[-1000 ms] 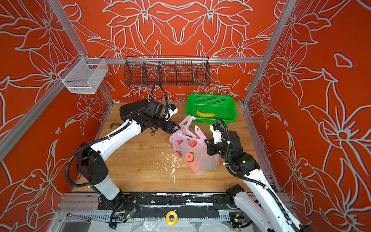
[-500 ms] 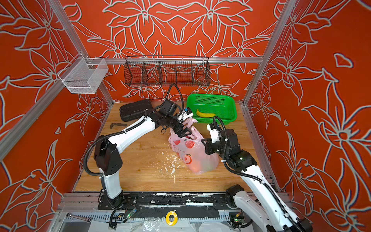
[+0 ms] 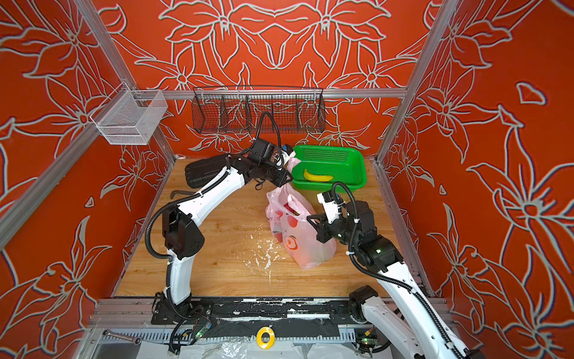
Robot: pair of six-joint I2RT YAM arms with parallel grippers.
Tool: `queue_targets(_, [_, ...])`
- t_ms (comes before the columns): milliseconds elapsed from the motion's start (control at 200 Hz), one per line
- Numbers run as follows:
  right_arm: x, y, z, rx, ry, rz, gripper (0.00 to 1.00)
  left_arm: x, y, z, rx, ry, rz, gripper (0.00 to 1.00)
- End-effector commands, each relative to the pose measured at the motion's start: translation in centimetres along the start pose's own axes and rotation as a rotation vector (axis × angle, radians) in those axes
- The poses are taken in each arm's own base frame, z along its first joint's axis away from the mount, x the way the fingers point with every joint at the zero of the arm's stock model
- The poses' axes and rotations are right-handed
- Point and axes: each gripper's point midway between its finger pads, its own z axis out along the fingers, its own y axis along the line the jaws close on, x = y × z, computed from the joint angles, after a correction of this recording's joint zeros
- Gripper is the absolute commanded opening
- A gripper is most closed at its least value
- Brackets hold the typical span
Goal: Untie the knot of the plastic bag and take out the fruit
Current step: Untie the plastic bag at the center of the table.
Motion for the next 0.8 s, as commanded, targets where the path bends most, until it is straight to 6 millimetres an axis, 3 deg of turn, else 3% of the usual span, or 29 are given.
queue_targets(0, [-1.2, 3.9, -0.2, -0.178, -0.018, -0.071, 0.04, -0.5, 2.3, 0.2, -0.032, 0.001, -0.136, 0.19])
queue_targets(170, [3.0, 4.9, 2.0, -0.233, 0.104, -0.073, 0.11, -1.6, 1.8, 0.5, 0.010, -0.027, -0.153, 0.19])
queue_targets(350, [9.1, 5.2, 4.4, -0.214, 0.285, -0.141, 0.35, -1.7, 1.9, 0.8, 0.010, -0.030, -0.186, 0.18])
queue_targets(450, [10.7, 4.9, 4.5, -0.181, 0.349, -0.164, 0.43, -1.6, 1.6, 0.3, 0.019, -0.024, -0.203, 0.18])
queue_targets(540, [9.6, 4.2, 4.1, -0.120, 0.314, -0.169, 0.52, -1.6, 0.6, -0.5, 0.053, -0.031, -0.216, 0.19])
queue_targets(636, [7.2, 3.8, 2.9, -0.053, 0.221, -0.175, 0.70, -1.7, -0.2, -1.8, 0.076, -0.048, -0.240, 0.44])
queue_targets(701, [5.1, 3.7, 1.7, -0.010, 0.145, -0.164, 0.82, -1.6, -0.2, -3.0, 0.056, -0.063, -0.273, 0.55])
queue_targets(796, [1.7, 3.5, 0.1, 0.061, 0.052, -0.156, 0.87, -1.2, -0.6, -5.0, 0.039, -0.089, -0.296, 0.67])
